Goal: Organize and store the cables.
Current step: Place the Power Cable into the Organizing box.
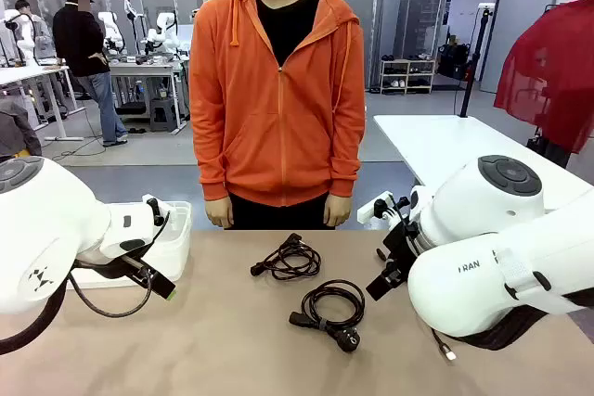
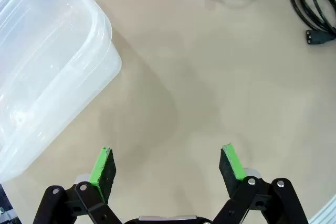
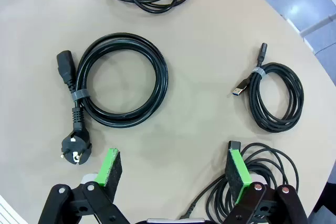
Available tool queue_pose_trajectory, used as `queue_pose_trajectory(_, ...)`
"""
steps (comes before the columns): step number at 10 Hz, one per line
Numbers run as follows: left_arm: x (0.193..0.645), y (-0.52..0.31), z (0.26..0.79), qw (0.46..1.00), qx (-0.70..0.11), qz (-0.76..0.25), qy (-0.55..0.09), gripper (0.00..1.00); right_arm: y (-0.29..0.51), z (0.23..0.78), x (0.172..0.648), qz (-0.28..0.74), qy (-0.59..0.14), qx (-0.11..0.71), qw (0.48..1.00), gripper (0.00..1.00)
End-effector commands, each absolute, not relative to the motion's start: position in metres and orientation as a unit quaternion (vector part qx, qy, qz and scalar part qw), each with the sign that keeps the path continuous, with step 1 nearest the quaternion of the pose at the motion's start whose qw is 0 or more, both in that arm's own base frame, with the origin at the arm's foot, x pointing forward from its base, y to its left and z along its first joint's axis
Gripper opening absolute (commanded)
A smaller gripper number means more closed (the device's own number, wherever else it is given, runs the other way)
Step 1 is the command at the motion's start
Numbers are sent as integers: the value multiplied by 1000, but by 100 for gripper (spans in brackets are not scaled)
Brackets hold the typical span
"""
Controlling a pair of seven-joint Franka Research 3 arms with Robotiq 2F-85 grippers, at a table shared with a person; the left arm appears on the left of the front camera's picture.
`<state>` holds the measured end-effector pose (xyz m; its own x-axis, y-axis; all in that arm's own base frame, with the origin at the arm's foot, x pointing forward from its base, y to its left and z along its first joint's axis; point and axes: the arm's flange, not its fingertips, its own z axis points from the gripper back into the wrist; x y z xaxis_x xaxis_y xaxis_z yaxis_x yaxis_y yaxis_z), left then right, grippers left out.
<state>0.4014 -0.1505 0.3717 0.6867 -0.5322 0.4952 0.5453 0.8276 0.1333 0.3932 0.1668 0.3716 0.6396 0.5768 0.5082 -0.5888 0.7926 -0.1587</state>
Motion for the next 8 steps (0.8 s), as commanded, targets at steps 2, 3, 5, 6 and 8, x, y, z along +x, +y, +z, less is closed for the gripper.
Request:
queue_pose_trajectory(2, 401, -151, 372, 918, -12, -294, -266, 100, 167, 372, 393, 322, -277, 11, 905, 100)
queue_pose_trajectory(3, 401, -151, 372, 918, -12, -294, -266, 100, 167, 372, 393, 322, -277, 11, 905, 100)
queue_pose_trajectory(5, 401, -151, 372, 918, -12, -294, -266, 100, 167, 372, 393, 322, -277, 11, 905, 100)
queue_pose_trajectory(6, 401, -151, 372, 918, -12, -294, -266, 100, 167, 372, 393, 322, -277, 11, 905, 100)
queue_pose_trajectory(8, 401, -151, 372, 918, -12, -294, -266, 100, 167, 372, 393, 322, -277, 11, 905, 100)
